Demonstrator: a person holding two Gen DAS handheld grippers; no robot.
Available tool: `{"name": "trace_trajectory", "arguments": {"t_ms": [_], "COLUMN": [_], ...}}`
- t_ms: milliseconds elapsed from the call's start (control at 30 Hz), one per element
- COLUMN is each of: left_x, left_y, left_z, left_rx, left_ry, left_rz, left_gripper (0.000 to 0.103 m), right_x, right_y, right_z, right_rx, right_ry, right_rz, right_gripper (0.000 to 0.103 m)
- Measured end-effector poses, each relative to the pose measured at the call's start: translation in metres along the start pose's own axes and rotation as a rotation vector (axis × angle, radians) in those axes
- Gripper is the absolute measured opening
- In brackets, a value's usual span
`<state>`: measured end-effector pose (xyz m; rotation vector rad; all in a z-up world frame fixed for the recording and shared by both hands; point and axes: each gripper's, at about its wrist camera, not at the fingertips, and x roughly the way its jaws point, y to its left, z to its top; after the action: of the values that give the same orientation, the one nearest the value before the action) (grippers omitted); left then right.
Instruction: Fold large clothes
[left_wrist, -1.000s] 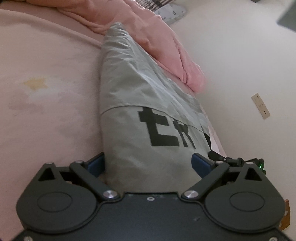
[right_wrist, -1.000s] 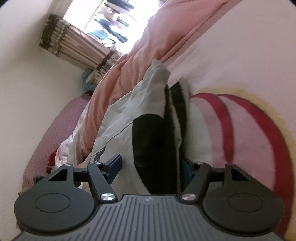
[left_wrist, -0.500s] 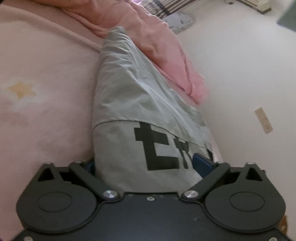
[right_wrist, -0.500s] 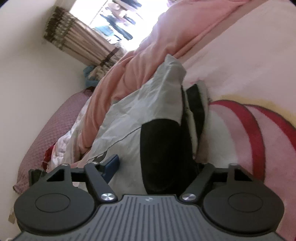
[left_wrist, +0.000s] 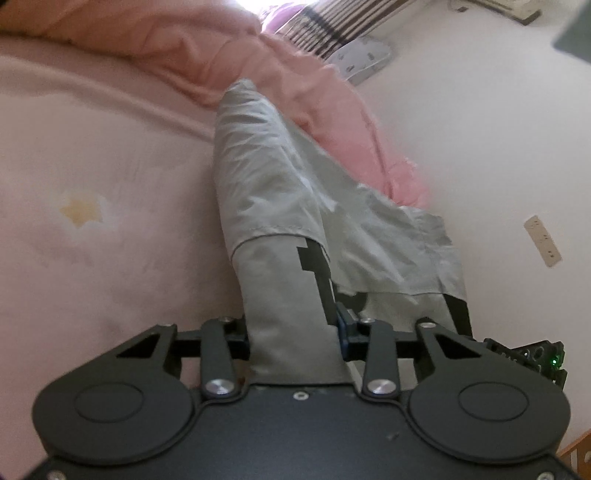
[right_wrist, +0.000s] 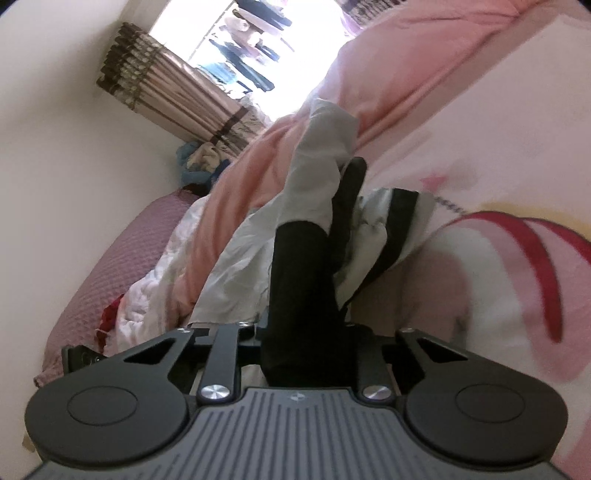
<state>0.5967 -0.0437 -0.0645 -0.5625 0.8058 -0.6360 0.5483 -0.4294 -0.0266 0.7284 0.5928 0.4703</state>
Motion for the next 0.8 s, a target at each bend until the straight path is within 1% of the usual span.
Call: {"name": "trace_trajectory", "arguments": {"t_ms": [100,233,367,467,633,767,800], "left_x": [-0.031,-0.084,-0.134,-0.162,-0.183,-0.177,-0.174], "left_y": [-0.003,0.006,0.023,0.043,0.075,0.111,0.121], "left_z": [0.001,-0.003,-0.016,-0.027,-0.049,-0.065,-0.068], "left_rx": [0.024,0.033,0.04,0.025,0.017,-0.005,-0.01], "left_ry": [-0.019,-0.061,-0.09,-0.093,-0.08,-0.072,-0.073], "left_rz": [0.005,0.017,0.054,0.08,0.102,0.096,0.099], "left_gripper": [0.035,0.035,0.036,0.036,0.036,0.036,0.039], "right_x": [-0.003,-0.001,0.012,0.024,0.043,0.057,0.059], "right_y": [0.025,0.06,0.094,0.107,0.111,0.098,0.094], "right_z": [-0.007,-0.021,-0.04,-0.057,-0.084,-0.102,-0.105], "right_rx": [-0.029,-0.052,-0.071,-0.069,-0.054,-0.042,-0.035], "right_ry": [0.007,0.016,0.047,0.078,0.126,0.137,0.131], "right_rz": [0.015,0.067,0.104,0.118,0.115,0.065,0.051], "right_gripper": [0.023,0.023,0.023,0.023,0.023,0.023,0.025]}}
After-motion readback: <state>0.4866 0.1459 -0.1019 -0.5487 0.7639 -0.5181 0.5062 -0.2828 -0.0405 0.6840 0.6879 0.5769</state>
